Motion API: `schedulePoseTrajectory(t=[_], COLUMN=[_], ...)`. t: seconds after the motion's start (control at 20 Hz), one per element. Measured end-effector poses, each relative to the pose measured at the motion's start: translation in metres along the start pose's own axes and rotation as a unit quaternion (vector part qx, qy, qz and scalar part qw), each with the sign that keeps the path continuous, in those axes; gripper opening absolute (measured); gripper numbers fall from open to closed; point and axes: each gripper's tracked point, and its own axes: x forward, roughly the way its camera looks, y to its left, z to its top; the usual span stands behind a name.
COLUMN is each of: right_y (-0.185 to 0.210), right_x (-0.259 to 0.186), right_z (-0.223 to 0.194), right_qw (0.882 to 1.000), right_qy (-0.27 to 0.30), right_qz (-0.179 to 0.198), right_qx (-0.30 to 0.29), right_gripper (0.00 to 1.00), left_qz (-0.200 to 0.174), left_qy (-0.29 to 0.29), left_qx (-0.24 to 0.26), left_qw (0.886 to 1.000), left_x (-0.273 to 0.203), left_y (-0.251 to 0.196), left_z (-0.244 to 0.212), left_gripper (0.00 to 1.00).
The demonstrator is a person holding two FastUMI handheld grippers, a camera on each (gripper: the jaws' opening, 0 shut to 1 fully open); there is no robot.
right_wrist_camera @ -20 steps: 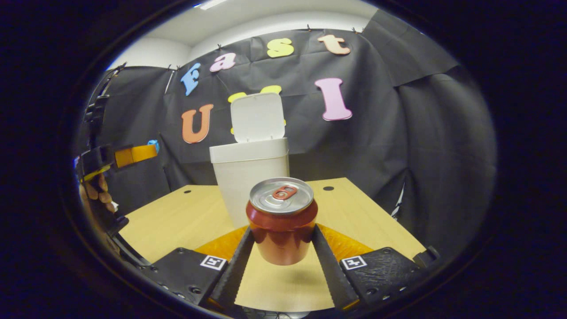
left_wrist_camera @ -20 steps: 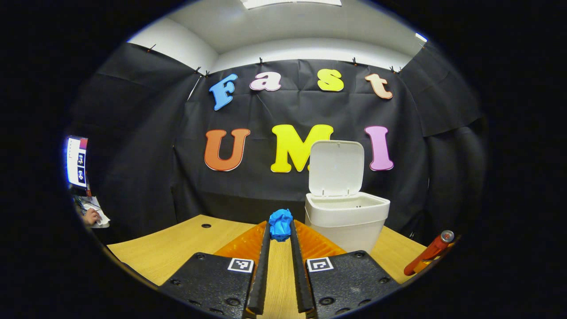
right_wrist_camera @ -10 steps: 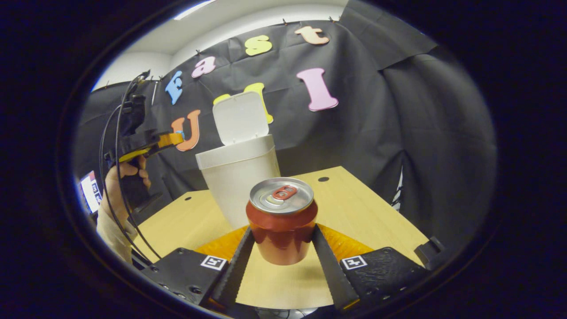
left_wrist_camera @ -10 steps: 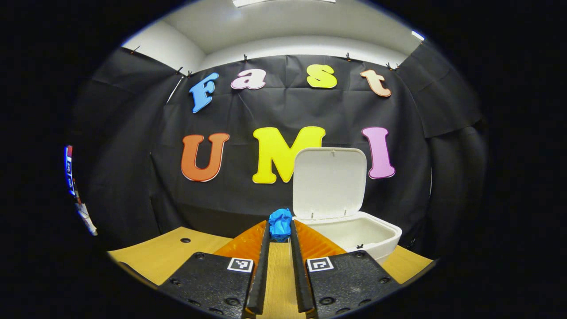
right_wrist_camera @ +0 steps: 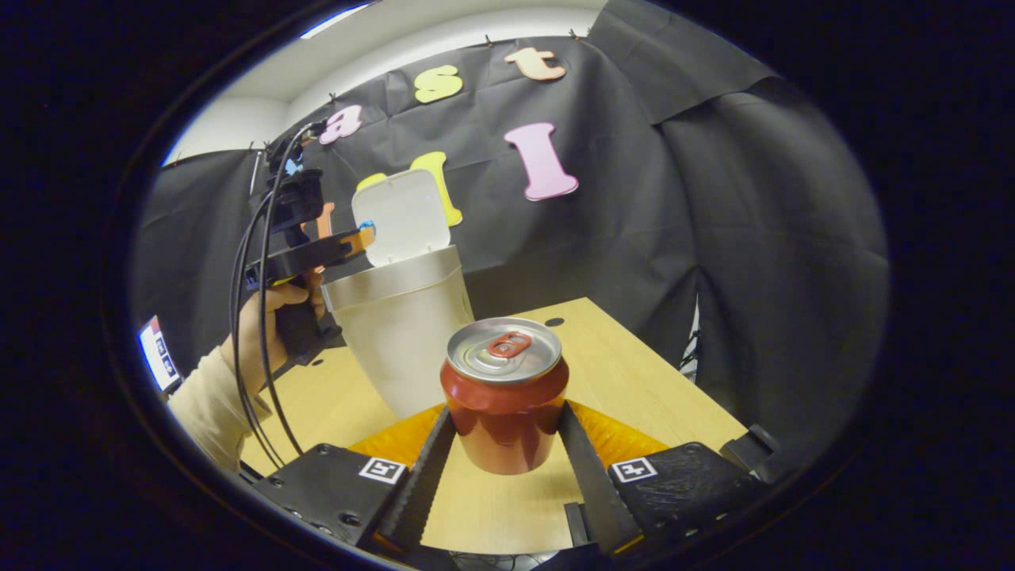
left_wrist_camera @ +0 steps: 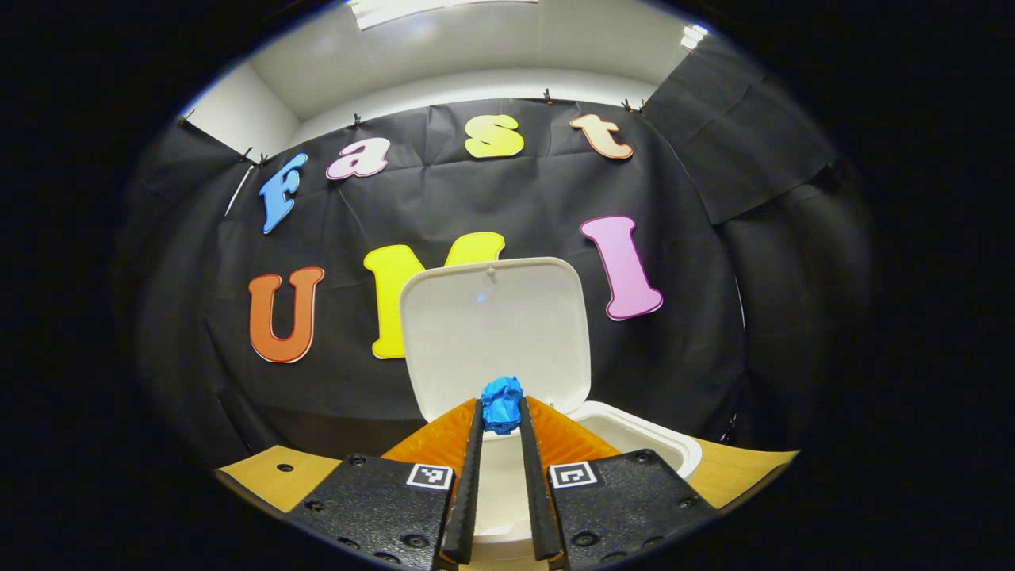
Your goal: Press the lid of the desktop garbage bin to open it, pick up the crumpled paper on the desktop and throw it into the bin, then pick up the pop can on the desktop and drop it into the bin, and finally close the garbage bin lid.
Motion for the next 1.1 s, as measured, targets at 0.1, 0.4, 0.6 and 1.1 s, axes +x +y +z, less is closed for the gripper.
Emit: schedulePoseTrajectory(t=[0.1, 0.4, 0.6, 1.1], right_y=[-0.009, -0.021, -0.023, -0.033], right_x=[-0.001, 0.006, 0.009, 0.013], right_z=[0.002, 0.002, 0.001, -0.002], right_qw=[1.000, 0.999, 0.999, 0.999], right_qy=[-0.002, 0.006, 0.011, 0.007], right_qz=[-0.008, -0.019, -0.022, -0.043], right_qx=[0.006, 0.025, 0.025, 0.033], right_gripper=[0.79, 0.78, 0.79, 0.78], left_qz=[0.001, -0.007, -0.008, -0.009], left_qy=[0.010, 0.024, 0.018, -0.014], left_qx=[0.007, -0.018, -0.027, -0.006], left_qw=[1.000, 1.000, 0.999, 1.000], left_x=[-0.002, 0.005, -0.007, -0.071], left_y=[-0.002, -0.016, -0.020, -0.027], left_z=[-0.004, -0.009, -0.006, 0.013], left_gripper=[0.30, 0.35, 0.73, 0.98])
